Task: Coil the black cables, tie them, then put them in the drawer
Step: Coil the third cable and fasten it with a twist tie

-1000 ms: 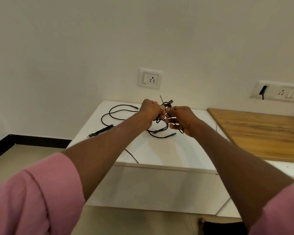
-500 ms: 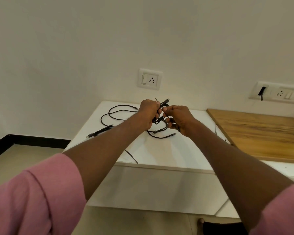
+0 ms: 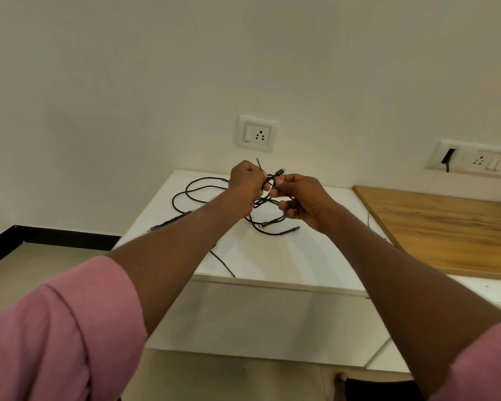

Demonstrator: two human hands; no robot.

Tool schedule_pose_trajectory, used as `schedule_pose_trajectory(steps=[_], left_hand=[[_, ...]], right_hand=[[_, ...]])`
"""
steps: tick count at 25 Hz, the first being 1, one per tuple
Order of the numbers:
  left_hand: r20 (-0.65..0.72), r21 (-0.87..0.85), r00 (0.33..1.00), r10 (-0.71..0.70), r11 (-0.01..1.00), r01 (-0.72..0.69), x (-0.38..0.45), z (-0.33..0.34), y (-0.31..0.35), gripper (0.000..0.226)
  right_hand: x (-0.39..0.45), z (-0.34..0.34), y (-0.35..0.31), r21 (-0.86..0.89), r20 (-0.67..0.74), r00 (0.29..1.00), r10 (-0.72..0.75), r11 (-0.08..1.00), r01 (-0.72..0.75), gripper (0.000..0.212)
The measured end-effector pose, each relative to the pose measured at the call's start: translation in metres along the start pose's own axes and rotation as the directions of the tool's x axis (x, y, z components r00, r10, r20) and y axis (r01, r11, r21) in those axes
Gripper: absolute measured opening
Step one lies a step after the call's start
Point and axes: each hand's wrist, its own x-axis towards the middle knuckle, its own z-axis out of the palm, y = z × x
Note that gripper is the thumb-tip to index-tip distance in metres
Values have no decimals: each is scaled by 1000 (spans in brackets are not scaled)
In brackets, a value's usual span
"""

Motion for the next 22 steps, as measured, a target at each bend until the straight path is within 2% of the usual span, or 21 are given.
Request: schedule_pose_trajectory(steps=[3, 5, 9, 13, 15, 18, 22], left_hand=[[-68, 147, 992, 109, 984, -98, 6, -5, -6, 12], [-90, 273, 975, 205, 946, -174, 7, -8, -8, 8], [-89, 385, 955, 284, 894, -230, 10, -9, -8, 7], [-45, 432, 939, 340, 854, -288, 6, -8, -8, 10], [-30, 446, 932, 362, 839, -312, 6, -7, -9, 9], [-17, 449, 925, 380, 830, -333, 4, -5, -7, 6], [-7, 465, 917, 399, 813, -350, 1, 0, -7, 8]], right_hand=[[-2, -5, -5, 71, 173, 985, 2, 997, -15, 27], [-1, -6, -7, 128, 195, 980, -46, 992, 21, 38], [4, -4, -11, 253, 19, 977, -215, 946, 203, 34], [9, 1, -9, 75, -221, 941, -257, 957, 280, 24], [10, 0, -11, 71, -304, 918, -253, 955, 287, 18], [7, -3, -11, 98, -248, 948, -199, 969, 229, 19], [4, 0, -5, -13, -218, 959, -181, 983, 183, 11]])
